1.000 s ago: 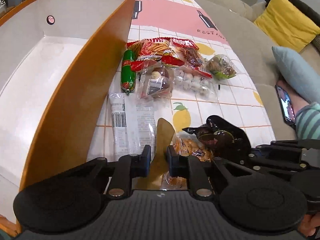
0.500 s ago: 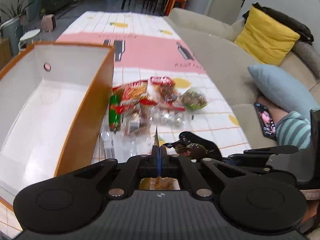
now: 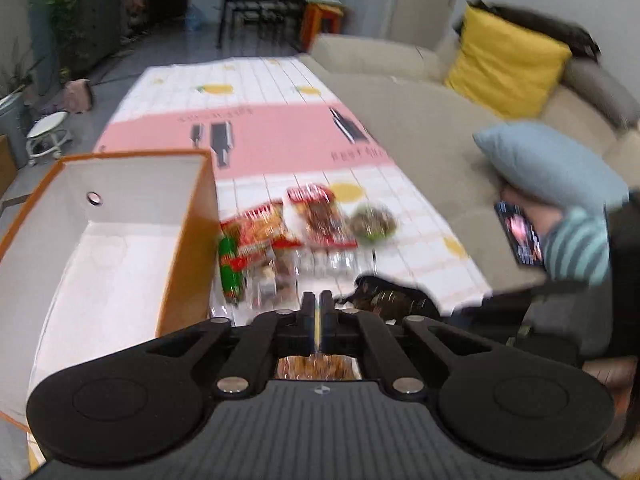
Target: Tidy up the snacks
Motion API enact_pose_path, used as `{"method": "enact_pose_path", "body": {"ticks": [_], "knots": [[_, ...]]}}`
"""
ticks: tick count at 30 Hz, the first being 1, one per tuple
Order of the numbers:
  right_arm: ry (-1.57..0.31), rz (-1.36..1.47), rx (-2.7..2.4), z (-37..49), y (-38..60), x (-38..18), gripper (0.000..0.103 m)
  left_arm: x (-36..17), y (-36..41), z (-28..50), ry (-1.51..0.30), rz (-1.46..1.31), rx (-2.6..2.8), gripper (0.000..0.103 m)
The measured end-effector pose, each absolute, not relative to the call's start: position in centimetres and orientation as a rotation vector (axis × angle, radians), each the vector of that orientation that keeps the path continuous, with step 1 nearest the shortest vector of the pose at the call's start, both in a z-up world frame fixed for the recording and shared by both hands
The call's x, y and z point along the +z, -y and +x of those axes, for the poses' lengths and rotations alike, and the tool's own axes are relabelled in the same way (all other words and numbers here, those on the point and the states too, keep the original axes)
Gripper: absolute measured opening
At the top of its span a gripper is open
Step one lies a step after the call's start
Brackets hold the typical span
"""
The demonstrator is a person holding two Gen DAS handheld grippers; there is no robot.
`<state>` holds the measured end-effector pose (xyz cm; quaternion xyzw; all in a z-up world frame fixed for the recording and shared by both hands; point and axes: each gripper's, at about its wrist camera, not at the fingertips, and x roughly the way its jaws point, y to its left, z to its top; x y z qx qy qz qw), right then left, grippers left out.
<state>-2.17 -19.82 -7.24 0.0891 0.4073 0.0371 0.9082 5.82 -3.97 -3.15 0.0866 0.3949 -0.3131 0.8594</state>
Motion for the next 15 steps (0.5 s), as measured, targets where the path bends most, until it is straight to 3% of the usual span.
{"method": "enact_pose_path", "body": {"ticks": [4,6,15], "knots": [[-0.882,0.221,0.065,-2.2,21.1,-8.1,0.000,-4.6,4.4,5.4,-0.797,0.335,-0.738,0.045],[-0.895,0.236,0.066,-2.2,21.5,-8.4,0.000,-5.5,5.0,5.4,-0.808,0.422,-0.795,0.058],[-0.940,0.263,0.072,-1.7,21.6,-9.4,0.000,-9.9,7.9,3.9,-0.761,0.894,-1.027,0.081]]}}
